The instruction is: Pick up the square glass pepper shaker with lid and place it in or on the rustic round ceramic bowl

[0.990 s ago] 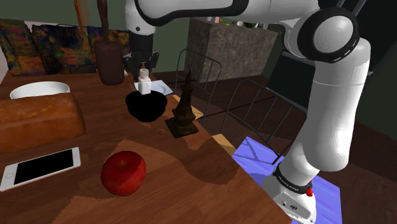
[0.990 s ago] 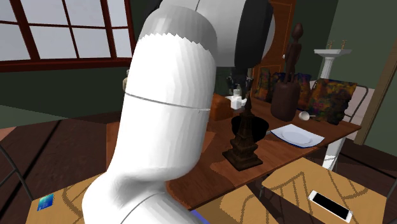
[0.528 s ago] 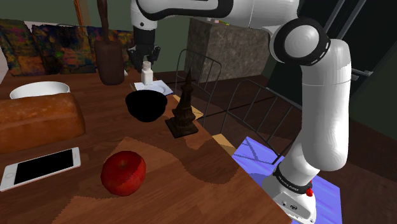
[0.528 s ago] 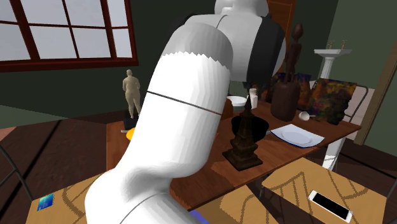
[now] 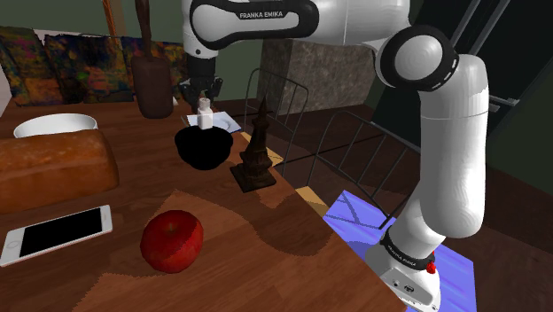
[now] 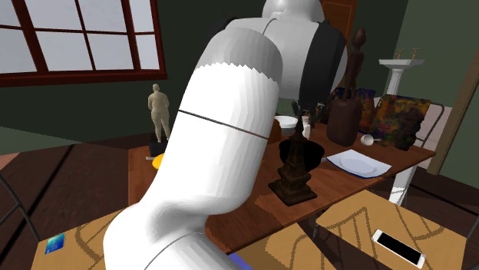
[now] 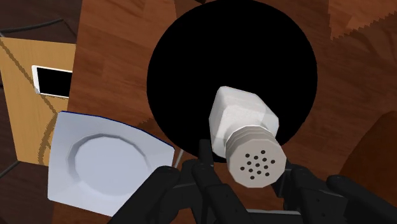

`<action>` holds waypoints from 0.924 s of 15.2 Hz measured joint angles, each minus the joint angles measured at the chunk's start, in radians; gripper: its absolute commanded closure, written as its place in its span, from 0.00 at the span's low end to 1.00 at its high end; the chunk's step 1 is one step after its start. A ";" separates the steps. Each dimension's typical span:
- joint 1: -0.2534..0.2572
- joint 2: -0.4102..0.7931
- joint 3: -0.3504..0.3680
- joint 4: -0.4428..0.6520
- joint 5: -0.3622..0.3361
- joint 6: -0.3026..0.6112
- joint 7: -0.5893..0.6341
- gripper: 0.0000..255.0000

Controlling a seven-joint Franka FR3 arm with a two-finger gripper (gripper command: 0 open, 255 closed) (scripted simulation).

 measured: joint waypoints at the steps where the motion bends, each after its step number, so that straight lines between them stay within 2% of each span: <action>1: 0.000 0.000 0.000 -0.015 -0.001 0.014 0.003 1.00; 7: -0.006 0.001 -0.002 -0.089 -0.005 0.089 0.011 1.00; 13: -0.006 0.003 -0.003 -0.095 -0.005 0.097 0.012 1.00; 14: -0.006 0.003 -0.003 -0.095 -0.005 0.097 0.012 0.00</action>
